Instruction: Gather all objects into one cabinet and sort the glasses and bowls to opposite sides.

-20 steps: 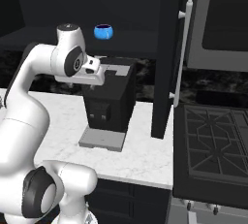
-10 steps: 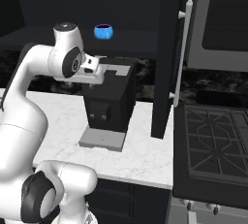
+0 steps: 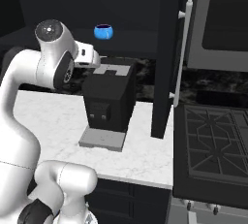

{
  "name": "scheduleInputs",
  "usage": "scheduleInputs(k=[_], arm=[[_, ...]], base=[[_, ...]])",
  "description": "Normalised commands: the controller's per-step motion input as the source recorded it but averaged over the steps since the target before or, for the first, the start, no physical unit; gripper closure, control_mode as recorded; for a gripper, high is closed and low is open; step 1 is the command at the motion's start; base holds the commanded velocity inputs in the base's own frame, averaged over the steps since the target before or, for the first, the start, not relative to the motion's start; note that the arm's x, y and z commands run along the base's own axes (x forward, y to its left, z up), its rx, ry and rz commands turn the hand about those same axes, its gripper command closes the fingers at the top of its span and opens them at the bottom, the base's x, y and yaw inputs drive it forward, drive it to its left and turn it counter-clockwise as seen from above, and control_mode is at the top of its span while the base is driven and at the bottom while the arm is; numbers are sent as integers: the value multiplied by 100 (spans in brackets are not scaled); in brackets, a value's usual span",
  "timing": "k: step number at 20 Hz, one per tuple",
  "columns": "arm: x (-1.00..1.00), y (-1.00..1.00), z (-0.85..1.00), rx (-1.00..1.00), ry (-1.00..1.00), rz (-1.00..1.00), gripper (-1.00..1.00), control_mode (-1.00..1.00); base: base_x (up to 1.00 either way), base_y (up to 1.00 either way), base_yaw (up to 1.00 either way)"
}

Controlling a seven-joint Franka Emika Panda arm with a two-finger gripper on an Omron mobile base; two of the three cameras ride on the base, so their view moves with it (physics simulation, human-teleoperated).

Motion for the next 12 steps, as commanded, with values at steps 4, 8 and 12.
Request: scheduleInputs(k=[4, 8, 12], arm=[[28, -3, 52, 8, -48, 1, -100, -100], [78, -1, 37, 5, -30, 0, -100, -100], [71, -2, 35, 1, -12, 0, -100, -100]], base=[[0, 0, 0], [0, 0, 0], [0, 0, 0]])
